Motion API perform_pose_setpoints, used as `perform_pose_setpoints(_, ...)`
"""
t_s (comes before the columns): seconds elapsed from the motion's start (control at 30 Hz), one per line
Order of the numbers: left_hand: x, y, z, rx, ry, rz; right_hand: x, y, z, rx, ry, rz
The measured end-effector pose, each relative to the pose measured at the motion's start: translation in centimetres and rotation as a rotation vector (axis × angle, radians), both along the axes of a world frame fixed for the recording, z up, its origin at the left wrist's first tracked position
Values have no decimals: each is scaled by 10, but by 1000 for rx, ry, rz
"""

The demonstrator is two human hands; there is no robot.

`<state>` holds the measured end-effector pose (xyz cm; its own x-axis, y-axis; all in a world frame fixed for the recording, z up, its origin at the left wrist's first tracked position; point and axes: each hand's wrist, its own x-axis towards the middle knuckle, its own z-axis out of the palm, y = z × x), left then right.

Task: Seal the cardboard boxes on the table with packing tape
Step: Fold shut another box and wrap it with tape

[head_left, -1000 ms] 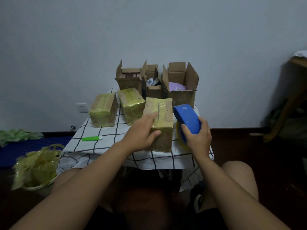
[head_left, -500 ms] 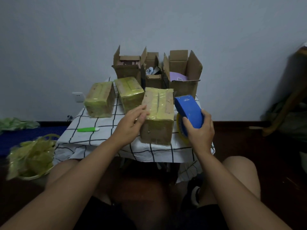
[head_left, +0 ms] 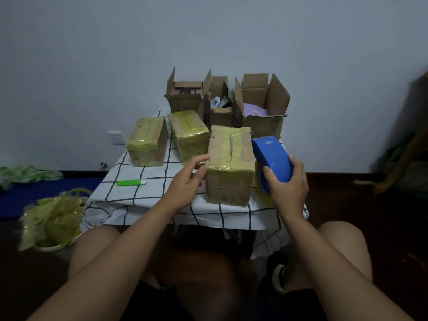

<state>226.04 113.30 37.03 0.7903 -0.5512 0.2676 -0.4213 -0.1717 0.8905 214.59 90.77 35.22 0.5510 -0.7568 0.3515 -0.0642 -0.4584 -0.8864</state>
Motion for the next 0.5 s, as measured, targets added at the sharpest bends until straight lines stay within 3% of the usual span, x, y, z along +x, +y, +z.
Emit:
perform_pose_setpoints(0.17, 1, -3, 1, -72, -24, 57, 1, 0, -2, -6, -2, -17)
perform_pose_setpoints(0.23, 3, -3, 3, -93, 84, 26, 2, 0, -2, -10, -5, -19)
perform_pose_setpoints(0.37, 0, -6, 6, -299, 542, -94, 2, 0, -2, -6, 2, -22)
perform_pose_setpoints(0.5, -7, -15, 3, -339, 549, -67, 1, 1, -1, 11, 0, -21)
